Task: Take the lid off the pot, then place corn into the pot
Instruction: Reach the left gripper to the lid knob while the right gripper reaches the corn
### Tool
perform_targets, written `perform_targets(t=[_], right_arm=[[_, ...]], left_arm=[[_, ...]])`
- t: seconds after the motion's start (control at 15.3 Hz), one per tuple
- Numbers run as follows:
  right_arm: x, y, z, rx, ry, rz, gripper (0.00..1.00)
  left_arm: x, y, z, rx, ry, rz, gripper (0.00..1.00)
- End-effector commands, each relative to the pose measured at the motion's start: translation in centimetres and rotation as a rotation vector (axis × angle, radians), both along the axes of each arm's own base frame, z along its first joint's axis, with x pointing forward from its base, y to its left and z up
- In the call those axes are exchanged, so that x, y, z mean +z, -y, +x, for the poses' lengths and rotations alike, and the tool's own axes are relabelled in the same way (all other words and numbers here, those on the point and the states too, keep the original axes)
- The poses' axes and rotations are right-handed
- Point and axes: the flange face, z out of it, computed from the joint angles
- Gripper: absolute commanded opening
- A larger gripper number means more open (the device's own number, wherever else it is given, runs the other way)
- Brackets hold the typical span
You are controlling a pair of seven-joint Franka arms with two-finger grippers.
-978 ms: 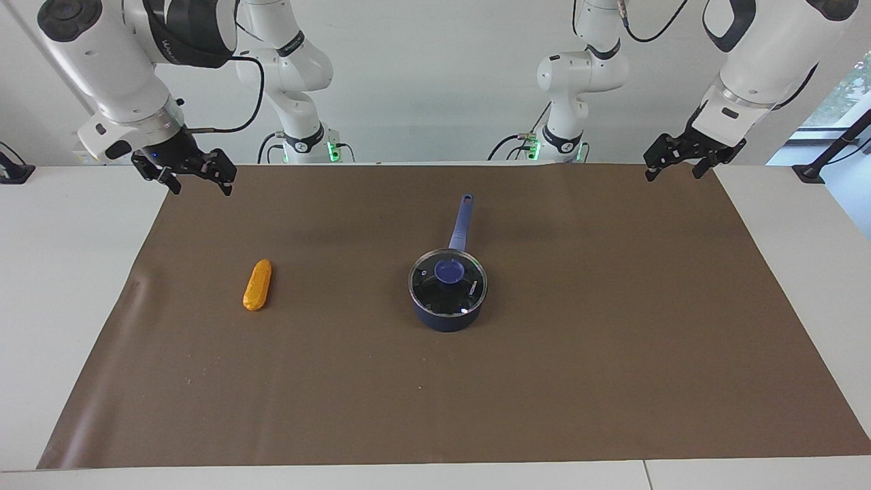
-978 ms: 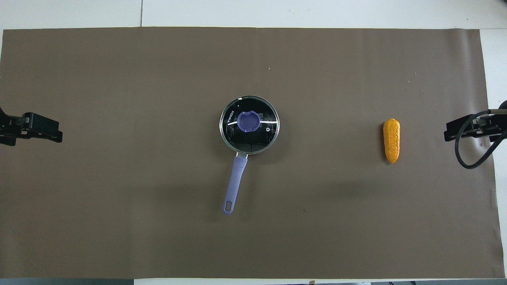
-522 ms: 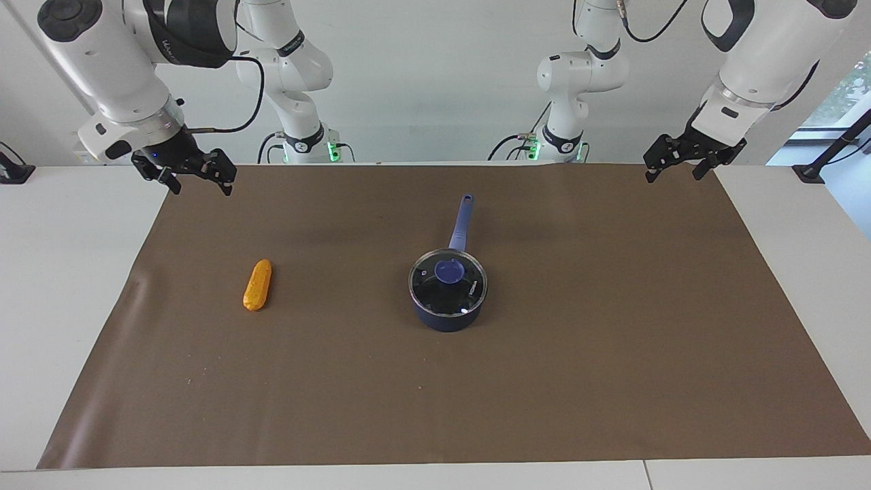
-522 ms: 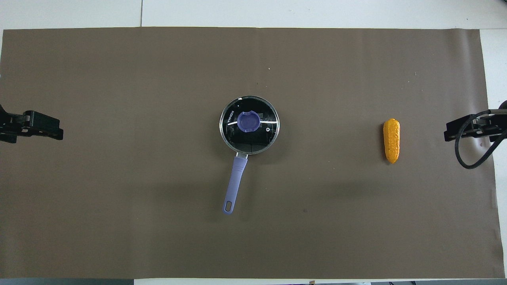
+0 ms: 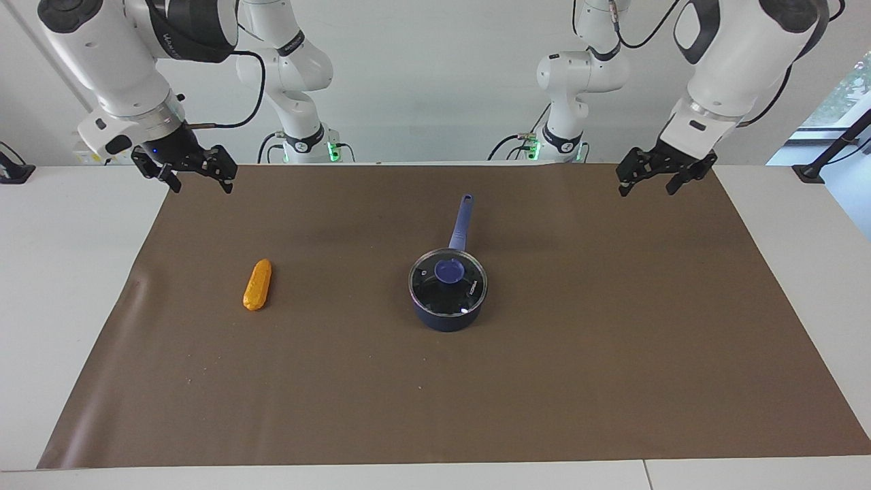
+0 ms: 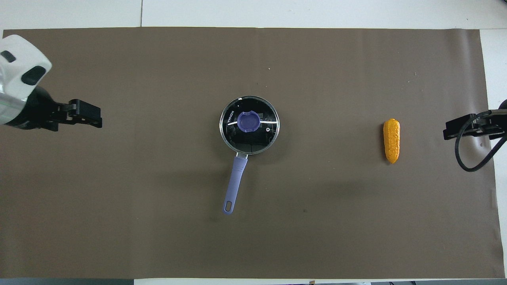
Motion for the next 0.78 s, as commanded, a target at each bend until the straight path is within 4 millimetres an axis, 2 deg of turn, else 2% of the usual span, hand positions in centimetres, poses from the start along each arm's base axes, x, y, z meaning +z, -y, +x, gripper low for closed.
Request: perform_targets(t=[0.0, 0.07, 0.13, 0.2, 0.33, 0.39, 0.46, 0.59, 0.72], right_arm=[[-3.7, -0.4, -0.6, 0.037, 0.105, 0.030, 1.00], [-6.0, -0.3, -0.2, 0.031, 0.121, 0.031, 1.00], [-8.6, -0.2, 0.7, 0.025, 0.115, 0.030, 1.00], [-11.0, -0.2, 1.6, 0.021, 0.101, 0.032, 1.00], [-15.1, -0.5, 3.1, 0.002, 0.091, 0.030, 1.00], [-17.5, -0.7, 2.9, -0.009, 0.073, 0.030, 1.00], [-19.1, -0.9, 2.5, -0.009, 0.077, 0.029, 1.00], [-22.8, -1.0, 0.9, -0.013, 0.107, 0.025, 1.00], [-26.1, -1.0, 1.0, -0.019, 0.102, 0.023, 1.00]], left_arm=[[-2.5, 5.9, 2.4, 0.027, -0.027, -0.029, 1.00], [-3.5, 7.8, 3.7, 0.050, -0.039, -0.030, 1.00], [-4.4, 10.5, 4.3, 0.057, -0.045, -0.029, 1.00], [-4.7, 13.2, 4.3, 0.061, -0.040, -0.030, 1.00], [-6.4, 17.4, 4.5, 0.098, -0.037, -0.037, 1.00], [-6.6, 19.6, 3.9, 0.093, -0.020, -0.044, 1.00], [-7.1, 20.7, 3.6, 0.084, -0.020, -0.044, 1.00], [-9.3, 23.8, 3.2, 0.109, -0.022, -0.046, 1.00], [-10.2, 26.8, 2.2, 0.094, -0.001, -0.060, 1.00]])
